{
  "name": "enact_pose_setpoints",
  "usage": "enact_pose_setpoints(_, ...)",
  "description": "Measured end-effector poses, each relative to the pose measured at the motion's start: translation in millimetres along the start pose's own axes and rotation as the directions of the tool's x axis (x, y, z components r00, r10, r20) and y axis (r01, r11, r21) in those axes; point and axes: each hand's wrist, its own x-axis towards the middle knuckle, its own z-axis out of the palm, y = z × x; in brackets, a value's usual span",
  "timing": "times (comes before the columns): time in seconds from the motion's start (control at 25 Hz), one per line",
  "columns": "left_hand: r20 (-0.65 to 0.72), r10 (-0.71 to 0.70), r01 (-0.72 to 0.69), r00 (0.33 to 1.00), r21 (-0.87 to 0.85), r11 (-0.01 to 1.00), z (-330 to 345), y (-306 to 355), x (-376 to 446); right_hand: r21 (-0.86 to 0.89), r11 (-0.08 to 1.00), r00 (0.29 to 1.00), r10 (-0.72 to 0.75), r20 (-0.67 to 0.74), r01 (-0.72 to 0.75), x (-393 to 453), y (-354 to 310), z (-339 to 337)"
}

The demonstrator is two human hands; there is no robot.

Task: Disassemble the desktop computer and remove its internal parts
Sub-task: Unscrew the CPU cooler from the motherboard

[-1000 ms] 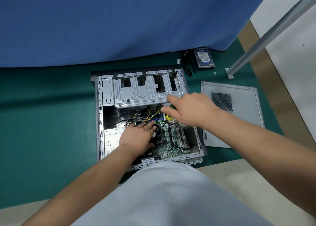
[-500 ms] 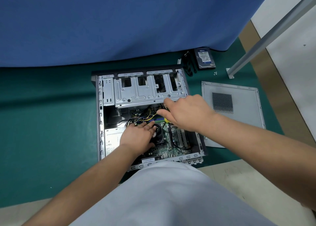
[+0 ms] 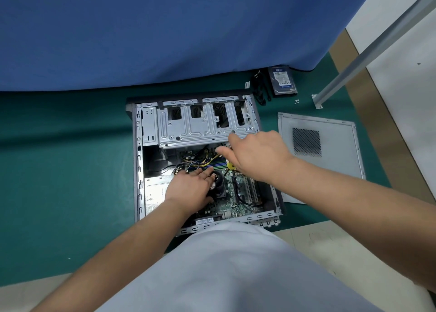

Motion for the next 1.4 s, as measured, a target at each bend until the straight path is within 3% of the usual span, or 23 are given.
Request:
enact_pose_setpoints(0.08, -0.001, -0.001, 0.001, 1.000, 0.003, 1.000, -1, 0, 0, 0.020, 0.989, 0.990, -0.143, -0.017, 0.143, 0, 0, 3)
enact_pose_setpoints(0.16, 0.002, -0.001, 0.001, 1.000, 0.005, 1.000, -1, 1, 1, 0.154, 0.907, 0.913, -0.405, 0.056, 0.393, 1, 11, -1)
enact_pose_setpoints(0.2, 0.004, 0.000, 0.000, 1.000, 0.003, 1.000, -2, 1, 1, 0.200, 0.877, 0.884, -0.459, 0.088, 0.436, 1, 17, -5)
enact_pose_setpoints(0.24, 0.006, 0.000, 0.000, 1.000, 0.003, 1.000, -2, 0, 1, 0.231, 0.878, 0.883, -0.454, 0.119, 0.420, 0, 21, -8)
enact_pose_setpoints(0.32, 0.010, 0.000, 0.000, 1.000, 0.008, 1.000, -2, 0, 0, 0.207, 0.948, 0.958, -0.266, 0.107, 0.241, -2, 16, -6)
enact_pose_setpoints(0.36, 0.013, 0.001, -0.001, 1.000, 0.009, 1.000, -3, 0, 1, 0.138, 0.985, 0.990, -0.118, 0.082, 0.106, -4, 10, -3)
enact_pose_setpoints(0.44, 0.021, 0.000, 0.000, 1.000, 0.007, 1.000, -3, 1, 1, 0.005, 1.000, 1.000, 0.003, -0.013, -0.003, -4, -4, 1)
enact_pose_setpoints(0.48, 0.026, 0.000, 0.000, 1.000, 0.003, 1.000, -4, 1, 1, 0.003, 1.000, 0.999, -0.008, -0.038, 0.008, -4, -7, 3)
enact_pose_setpoints(0.6, 0.031, 0.002, -0.002, 1.000, 0.001, 1.000, -5, 1, 0, 0.204, 0.933, 0.950, -0.311, 0.035, 0.298, -4, 4, 1)
enact_pose_setpoints(0.64, 0.033, 0.001, -0.002, 0.999, 0.002, 1.000, -6, 1, 0, 0.252, 0.908, 0.929, -0.363, 0.072, 0.335, -5, 8, -3)
enact_pose_setpoints(0.72, 0.042, 0.003, -0.003, 0.999, 0.008, 1.000, -7, 2, -1, 0.230, 0.945, 0.959, -0.262, 0.105, 0.233, -9, 4, -4)
enact_pose_setpoints(0.8, 0.050, 0.009, -0.010, 0.999, 0.015, 1.000, -9, 2, -1, 0.112, 0.993, 0.999, 0.033, 0.031, -0.037, -11, -13, 3)
enact_pose_setpoints(0.88, 0.055, 0.020, -0.022, 0.998, 0.024, 0.999, -12, 2, -2, 0.077, 0.973, 0.976, 0.218, -0.024, -0.215, -10, -21, 5)
enact_pose_setpoints(0.96, 0.058, 0.039, -0.041, 0.998, 0.034, 0.999, -14, 1, -3, 0.126, 0.984, 0.990, 0.135, -0.040, -0.129, -9, -17, 8)
enact_pose_setpoints(1.04, 0.065, 0.059, -0.062, 0.996, 0.052, 0.997, -15, 1, -5, 0.204, 0.971, 0.992, -0.127, 0.019, 0.121, -13, -7, 5)
enact_pose_setpoints(1.12, 0.077, 0.068, -0.072, 0.995, 0.062, 0.995, -18, 0, -5, 0.257, 0.952, 0.975, -0.198, 0.104, 0.166, -14, 0, -1)
enact_pose_setpoints(1.16, 0.081, 0.071, -0.076, 0.994, 0.062, 0.995, -20, 0, -5, 0.247, 0.962, 0.981, -0.150, 0.120, 0.117, -14, 0, -2)
enact_pose_setpoints(1.28, 0.051, 0.091, -0.093, 0.995, 0.051, 0.994, -23, -1, -10, 0.058, 0.984, 0.985, 0.170, -0.005, -0.170, -11, -12, 6)
enact_pose_setpoints(1.36, -0.042, 0.072, -0.071, 0.997, 0.031, 0.997, -22, -9, -20, 0.006, 0.974, 0.971, 0.226, -0.075, -0.227, -11, -15, 7)
enact_pose_setpoints(1.4, -0.090, 0.035, -0.034, 0.995, 0.010, 0.999, -21, -15, -26, 0.039, 0.984, 0.983, 0.176, -0.061, -0.173, -11, -13, 7)
